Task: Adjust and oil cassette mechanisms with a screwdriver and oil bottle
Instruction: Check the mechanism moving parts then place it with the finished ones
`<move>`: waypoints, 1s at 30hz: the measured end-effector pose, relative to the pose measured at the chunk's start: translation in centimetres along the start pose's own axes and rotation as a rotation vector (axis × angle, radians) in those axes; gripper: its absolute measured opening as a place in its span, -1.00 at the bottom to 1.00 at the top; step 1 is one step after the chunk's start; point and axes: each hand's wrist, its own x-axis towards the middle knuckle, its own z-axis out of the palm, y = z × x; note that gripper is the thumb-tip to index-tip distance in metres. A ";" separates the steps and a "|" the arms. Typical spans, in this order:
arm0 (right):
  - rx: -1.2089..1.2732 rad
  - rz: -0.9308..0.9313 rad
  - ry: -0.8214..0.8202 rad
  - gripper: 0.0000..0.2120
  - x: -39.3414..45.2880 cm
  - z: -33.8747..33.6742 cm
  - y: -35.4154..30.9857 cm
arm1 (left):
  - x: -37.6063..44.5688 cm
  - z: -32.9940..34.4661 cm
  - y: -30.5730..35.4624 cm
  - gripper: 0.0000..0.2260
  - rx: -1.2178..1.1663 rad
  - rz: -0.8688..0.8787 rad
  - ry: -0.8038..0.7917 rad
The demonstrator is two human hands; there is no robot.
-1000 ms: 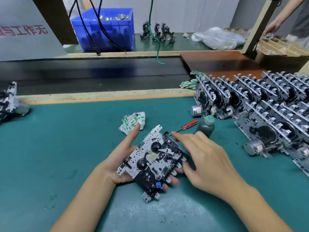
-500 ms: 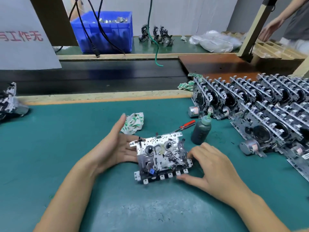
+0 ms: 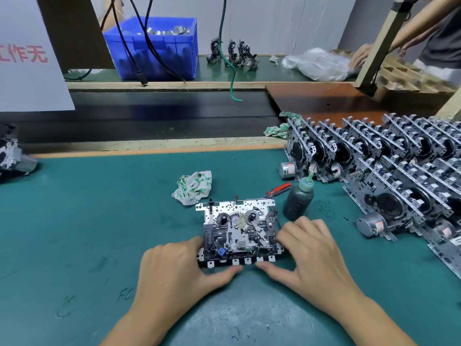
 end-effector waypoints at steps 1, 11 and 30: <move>-0.003 0.005 0.009 -0.51 0.0 0.0 0.0 | 0.0 0.1 0.1 -0.50 -0.003 -0.006 0.004; 0.043 0.002 0.025 -0.52 0.0 0.3 0.0 | 0.4 0.9 -0.4 -0.44 -0.014 0.007 0.069; 0.016 0.033 0.076 -0.53 0.0 0.8 -0.1 | 0.7 0.4 -0.7 -0.43 -0.024 0.094 -0.054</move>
